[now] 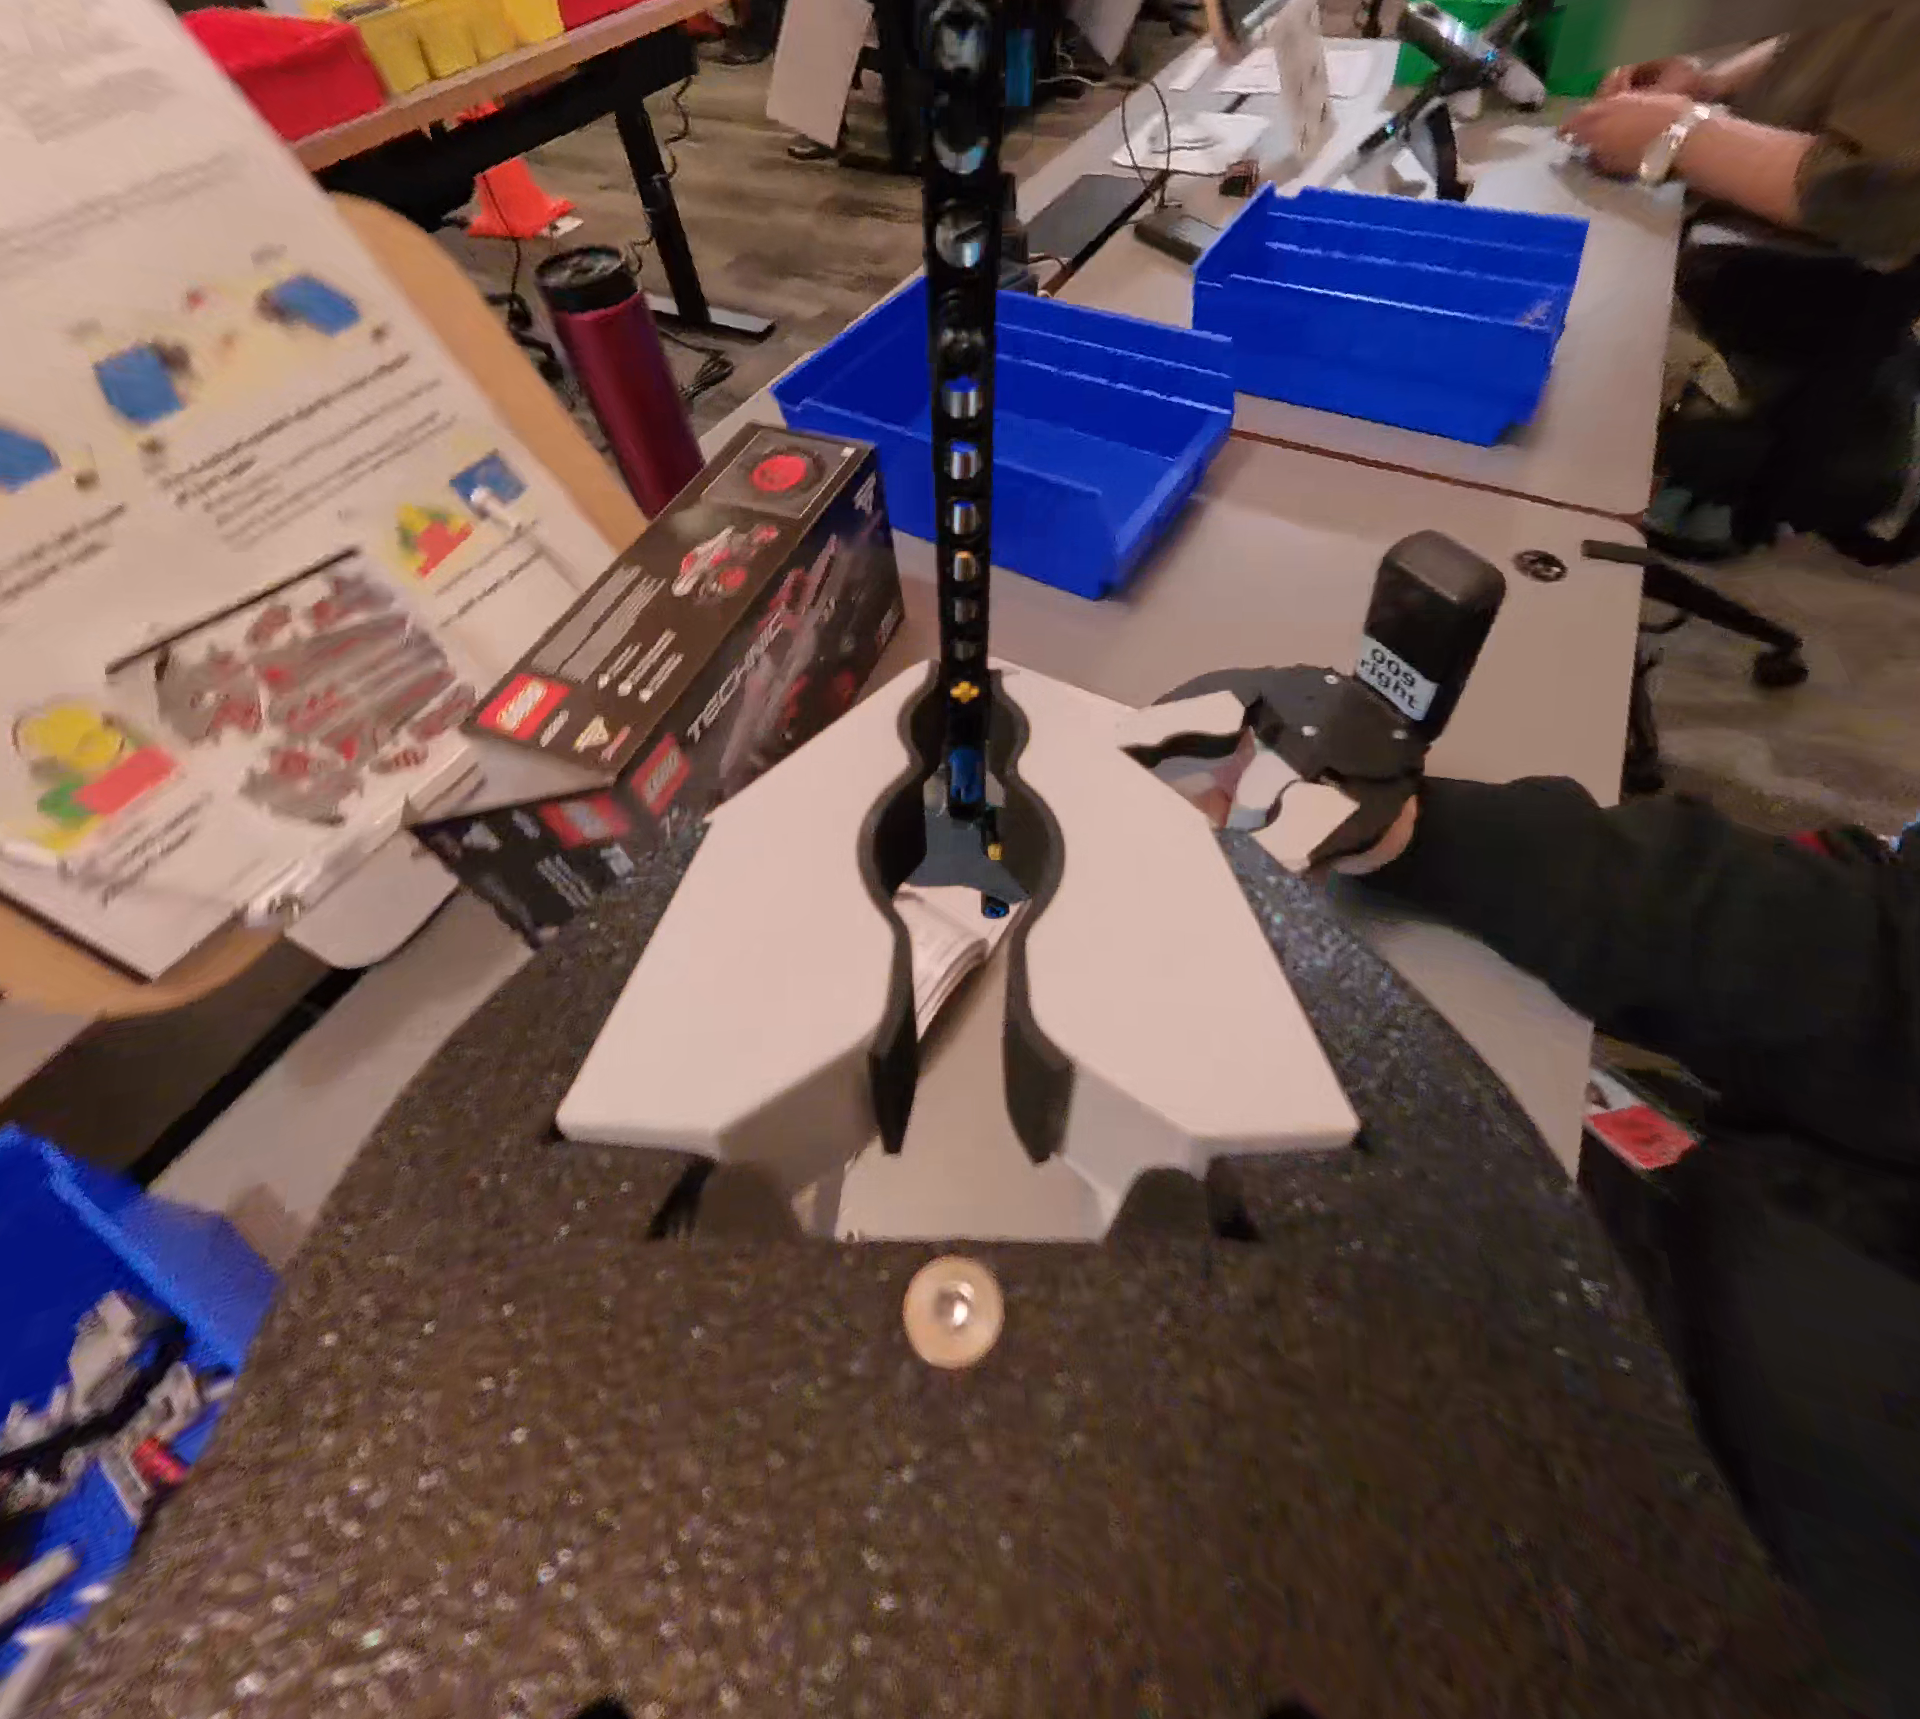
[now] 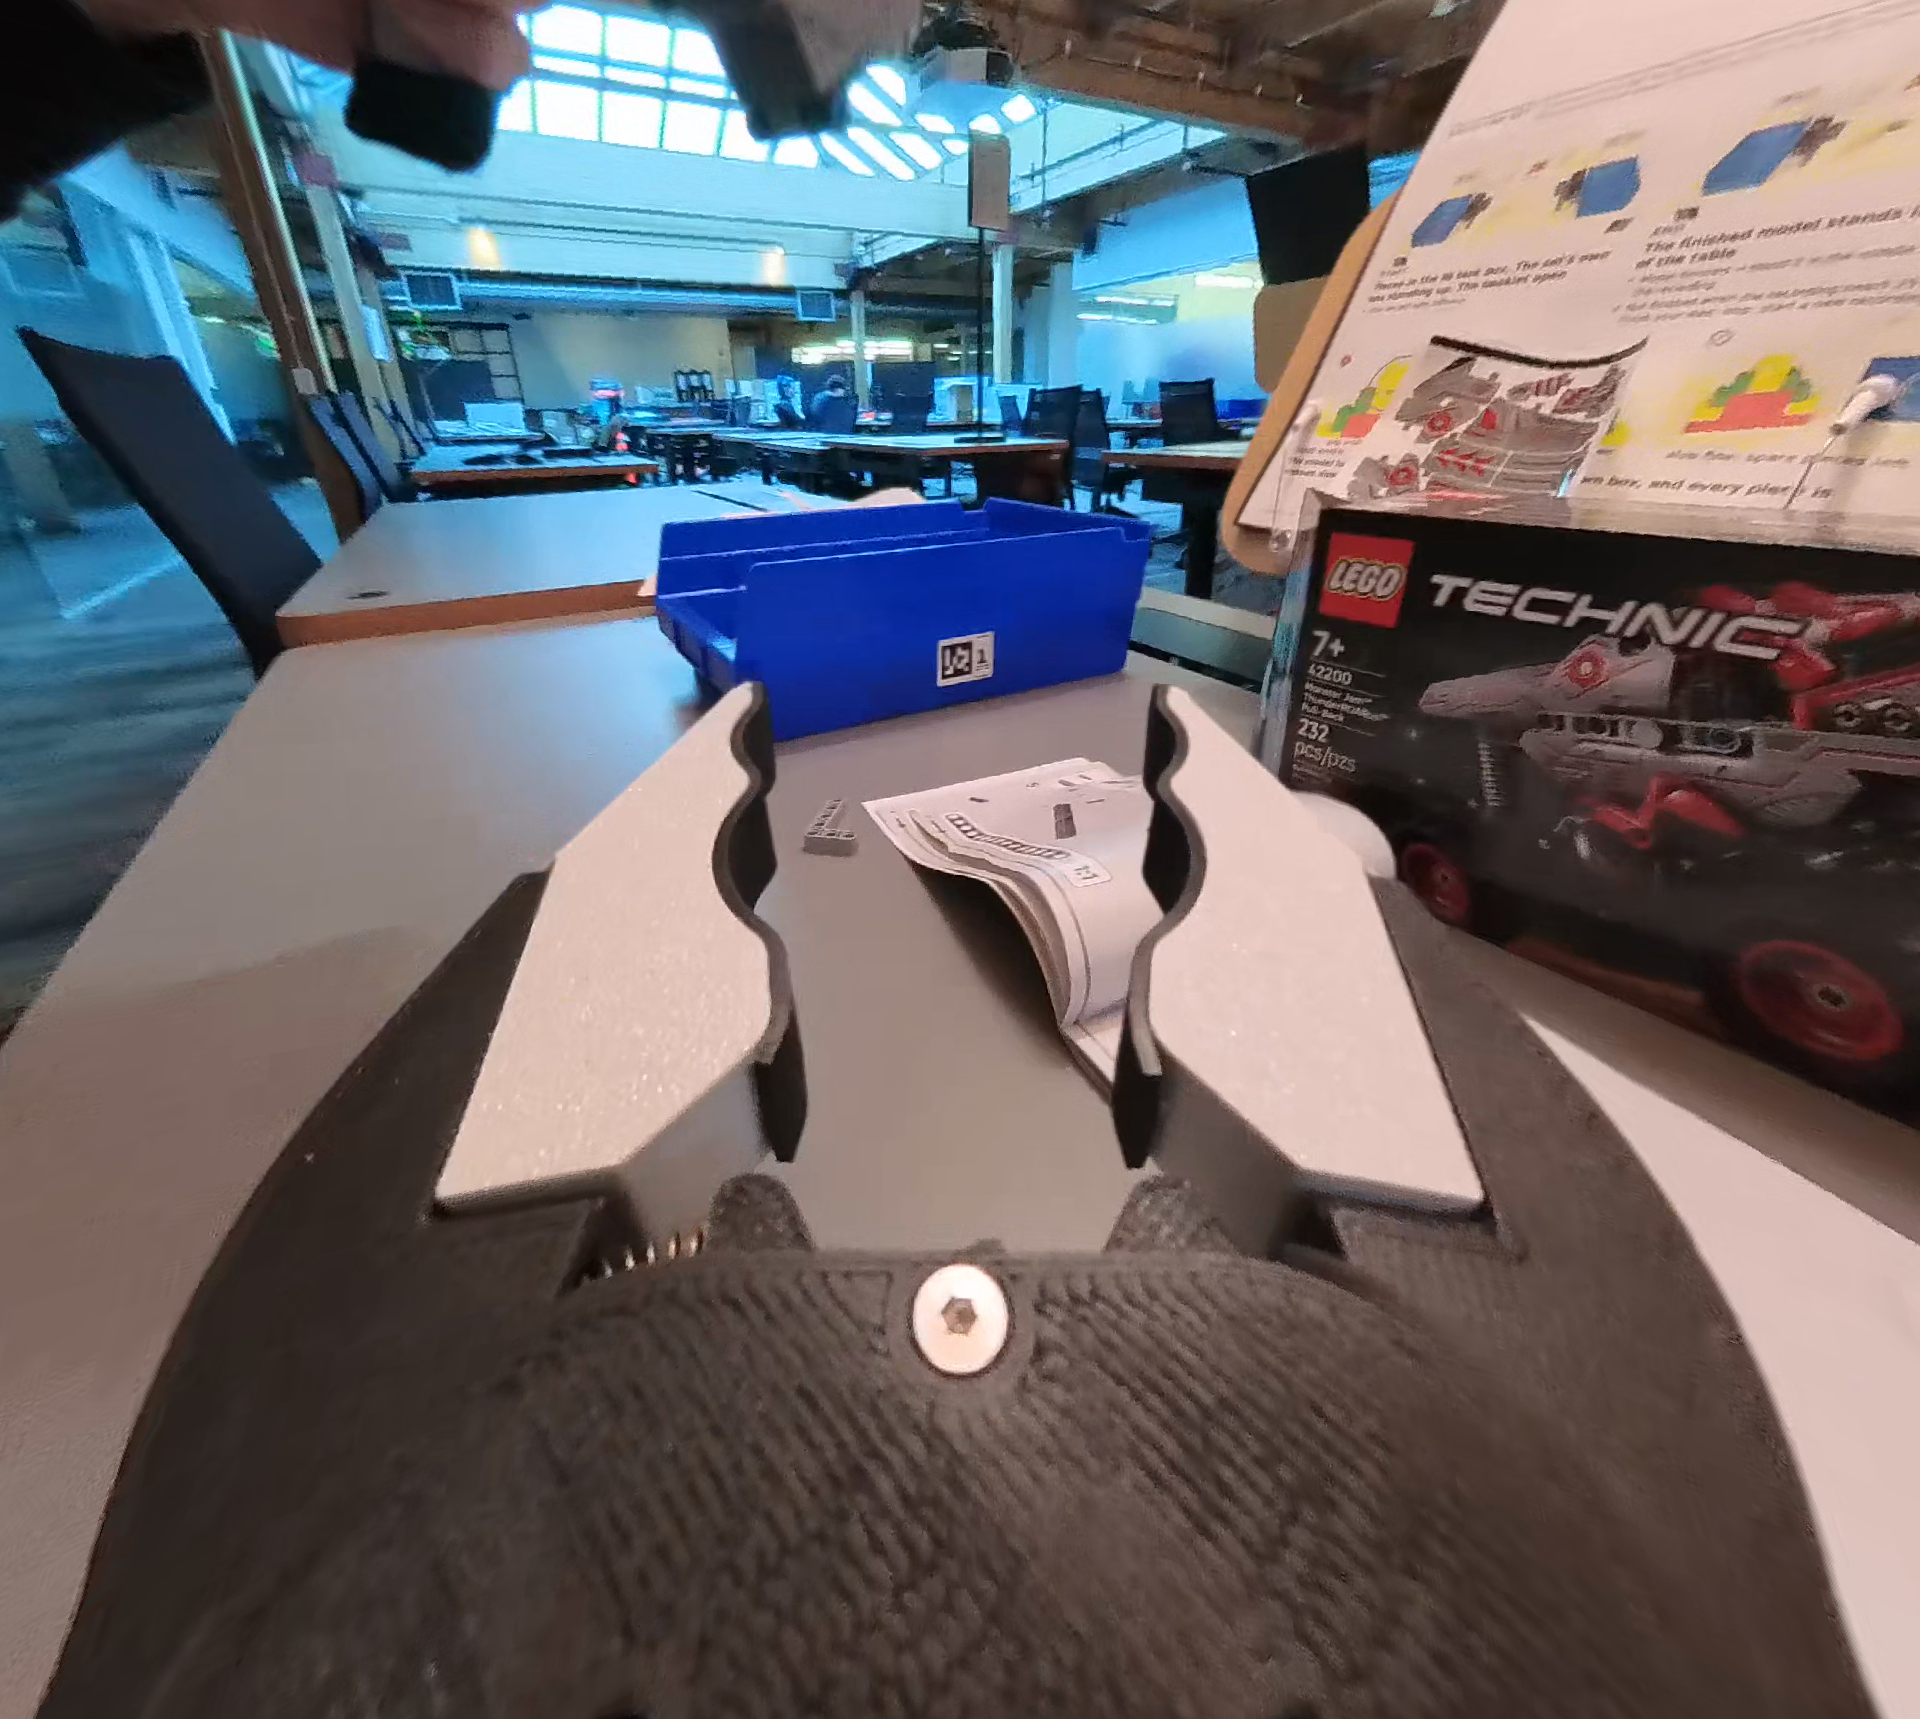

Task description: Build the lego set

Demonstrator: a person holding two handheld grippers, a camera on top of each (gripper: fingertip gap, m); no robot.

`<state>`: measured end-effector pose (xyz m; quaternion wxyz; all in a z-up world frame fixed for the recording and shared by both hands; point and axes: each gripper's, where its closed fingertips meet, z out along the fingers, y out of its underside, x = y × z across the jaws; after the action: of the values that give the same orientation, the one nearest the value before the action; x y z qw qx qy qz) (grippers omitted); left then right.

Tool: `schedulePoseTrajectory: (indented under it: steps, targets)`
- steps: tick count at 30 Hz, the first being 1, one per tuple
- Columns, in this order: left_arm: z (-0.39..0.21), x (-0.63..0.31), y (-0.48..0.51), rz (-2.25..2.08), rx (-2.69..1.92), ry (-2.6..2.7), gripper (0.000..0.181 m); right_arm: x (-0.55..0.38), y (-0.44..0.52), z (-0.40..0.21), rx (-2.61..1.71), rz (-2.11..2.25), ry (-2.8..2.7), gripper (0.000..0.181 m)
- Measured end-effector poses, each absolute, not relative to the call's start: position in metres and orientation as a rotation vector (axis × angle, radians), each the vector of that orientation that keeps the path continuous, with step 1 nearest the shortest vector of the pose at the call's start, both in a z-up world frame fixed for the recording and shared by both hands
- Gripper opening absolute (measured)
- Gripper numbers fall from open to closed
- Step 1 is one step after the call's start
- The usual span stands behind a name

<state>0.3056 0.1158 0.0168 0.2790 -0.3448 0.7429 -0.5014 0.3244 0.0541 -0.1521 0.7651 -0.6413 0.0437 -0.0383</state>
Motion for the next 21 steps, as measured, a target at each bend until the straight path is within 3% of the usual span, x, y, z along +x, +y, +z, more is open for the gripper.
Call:
schedulePoseTrajectory:
  steps: [5, 14, 20, 21]
  targets:
    - [-0.01, 0.29, 0.143, -1.439, -0.978, 1.891, 0.005, 0.337, 0.053, -0.14, -1.359, -0.186, 0.114, 0.065]
    - [-0.156, 0.265, 0.134, -1.544, -1.067, 2.033, 0.004, 0.369, 0.038, -0.16, -1.519, -0.254, 0.146, 0.061]
    - [-0.176, 0.263, 0.093, -1.826, -0.993, 2.238, 0.005, 0.351, 0.038, -0.173, -1.567, -0.021, 0.062, 0.055]
    - [-0.176, 0.264, 0.087, -1.873, -0.966, 2.26, 0.004, 0.344, 0.038, -0.173, -1.567, 0.037, 0.033, 0.047]
